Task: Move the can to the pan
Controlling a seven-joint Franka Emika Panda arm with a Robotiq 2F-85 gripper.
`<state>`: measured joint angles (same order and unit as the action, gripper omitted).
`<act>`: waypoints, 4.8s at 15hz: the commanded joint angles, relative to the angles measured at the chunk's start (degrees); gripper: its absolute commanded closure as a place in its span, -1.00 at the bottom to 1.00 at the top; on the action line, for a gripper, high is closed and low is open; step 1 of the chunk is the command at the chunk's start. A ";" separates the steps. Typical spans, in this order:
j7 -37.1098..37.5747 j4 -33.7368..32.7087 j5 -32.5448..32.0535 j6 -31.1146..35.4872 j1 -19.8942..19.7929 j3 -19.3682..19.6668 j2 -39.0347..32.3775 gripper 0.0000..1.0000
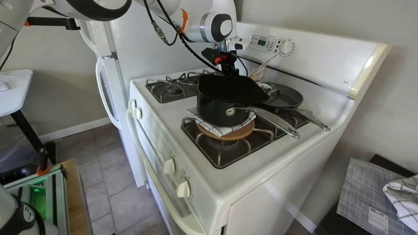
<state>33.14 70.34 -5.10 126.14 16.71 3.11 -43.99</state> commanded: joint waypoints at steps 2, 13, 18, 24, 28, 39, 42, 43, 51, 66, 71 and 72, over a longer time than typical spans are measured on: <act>-0.14 -0.61 -1.04 0.06 0.66 0.35 1.77 0.26; -11.65 10.55 -0.97 3.69 0.20 -2.45 17.84 0.26; -16.88 23.11 0.44 9.47 -4.27 -3.54 29.22 0.26; -26.16 32.64 8.19 12.70 -13.12 -3.21 35.78 0.26; -31.08 33.48 11.17 10.67 -17.58 -1.79 37.33 0.26; -33.31 31.35 11.34 10.77 -20.46 -0.49 34.88 0.26; -38.79 30.32 8.81 8.86 -21.79 0.70 33.10 0.26; -41.03 29.62 8.55 9.04 -22.46 0.97 32.33 0.26; -45.09 25.93 9.32 16.18 -23.82 0.25 25.28 0.26; -46.74 21.11 15.70 17.89 -26.25 -4.27 17.01 0.26; -47.75 19.77 15.01 15.93 -26.12 -5.20 15.91 0.26; -48.13 19.70 14.79 15.26 -26.09 -5.30 15.87 0.26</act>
<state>-13.13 91.83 9.49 144.19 -8.69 -1.10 -27.30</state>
